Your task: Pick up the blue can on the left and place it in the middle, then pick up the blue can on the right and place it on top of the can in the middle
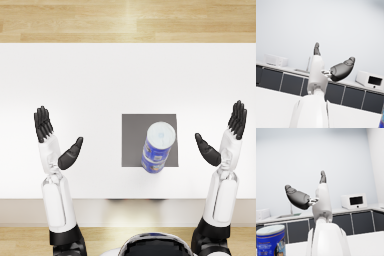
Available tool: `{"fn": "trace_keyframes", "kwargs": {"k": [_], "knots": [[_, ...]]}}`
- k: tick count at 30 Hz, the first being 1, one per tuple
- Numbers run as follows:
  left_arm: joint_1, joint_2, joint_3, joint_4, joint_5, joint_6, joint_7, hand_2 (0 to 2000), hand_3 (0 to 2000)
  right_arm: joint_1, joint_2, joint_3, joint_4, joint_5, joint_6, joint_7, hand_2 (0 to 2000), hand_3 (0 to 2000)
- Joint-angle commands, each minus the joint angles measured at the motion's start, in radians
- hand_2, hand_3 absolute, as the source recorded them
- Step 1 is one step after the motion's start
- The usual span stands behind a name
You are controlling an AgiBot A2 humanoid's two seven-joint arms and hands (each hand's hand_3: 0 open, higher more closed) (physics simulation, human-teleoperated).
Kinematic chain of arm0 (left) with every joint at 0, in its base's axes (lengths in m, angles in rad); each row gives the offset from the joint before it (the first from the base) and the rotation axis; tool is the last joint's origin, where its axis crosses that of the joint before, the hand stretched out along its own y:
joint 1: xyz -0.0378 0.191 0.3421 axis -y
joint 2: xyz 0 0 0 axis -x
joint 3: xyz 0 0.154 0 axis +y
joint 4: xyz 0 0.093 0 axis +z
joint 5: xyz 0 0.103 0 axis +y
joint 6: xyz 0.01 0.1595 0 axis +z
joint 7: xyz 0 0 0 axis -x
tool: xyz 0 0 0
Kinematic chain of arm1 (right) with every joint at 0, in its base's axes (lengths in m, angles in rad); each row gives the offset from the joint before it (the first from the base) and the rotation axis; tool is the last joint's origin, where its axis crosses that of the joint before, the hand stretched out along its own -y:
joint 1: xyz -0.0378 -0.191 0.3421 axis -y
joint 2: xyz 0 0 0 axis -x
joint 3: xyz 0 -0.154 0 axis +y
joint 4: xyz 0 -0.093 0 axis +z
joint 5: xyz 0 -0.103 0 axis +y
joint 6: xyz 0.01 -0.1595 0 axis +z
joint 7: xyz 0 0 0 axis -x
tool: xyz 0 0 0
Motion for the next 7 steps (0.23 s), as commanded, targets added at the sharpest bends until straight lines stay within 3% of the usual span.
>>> {"fn": "trace_keyframes", "kwargs": {"k": [1,7], "knots": [[0.000,0.000,0.000,0.000,0.000,0.000,0.000,0,0,0.000,0.000,-0.001,-0.001,0.000,0.000,0.000,0,0],[0.000,0.000,-0.001,0.002,0.000,0.000,0.000,0,0,-0.001,0.000,-0.002,-0.002,0.000,0.000,0.000,0,0]]}}
